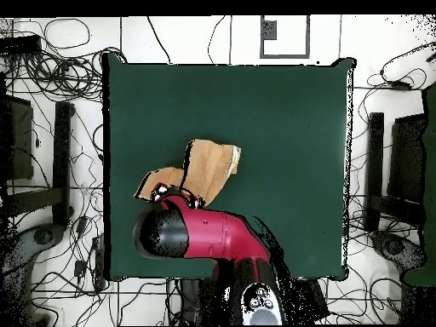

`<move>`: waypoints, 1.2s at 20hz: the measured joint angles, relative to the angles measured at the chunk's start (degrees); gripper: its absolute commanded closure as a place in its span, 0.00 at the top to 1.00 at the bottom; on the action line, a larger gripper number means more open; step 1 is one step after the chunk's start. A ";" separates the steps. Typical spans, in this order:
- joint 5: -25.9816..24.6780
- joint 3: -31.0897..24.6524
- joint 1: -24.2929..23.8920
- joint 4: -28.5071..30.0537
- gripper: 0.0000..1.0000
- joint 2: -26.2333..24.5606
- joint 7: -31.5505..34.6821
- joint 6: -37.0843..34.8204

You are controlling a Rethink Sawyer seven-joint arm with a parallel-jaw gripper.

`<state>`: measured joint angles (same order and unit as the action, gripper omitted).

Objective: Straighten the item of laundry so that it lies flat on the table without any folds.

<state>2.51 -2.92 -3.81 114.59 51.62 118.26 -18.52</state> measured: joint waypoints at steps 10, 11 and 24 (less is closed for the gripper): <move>0.14 0.97 -0.41 7.04 0.00 5.37 0.00 0.02; 0.27 1.07 -0.50 8.27 0.00 6.47 0.00 0.02; 3.54 1.27 -0.69 14.46 0.00 12.70 0.00 -0.57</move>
<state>6.05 -1.66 -4.50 129.05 64.32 118.26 -19.10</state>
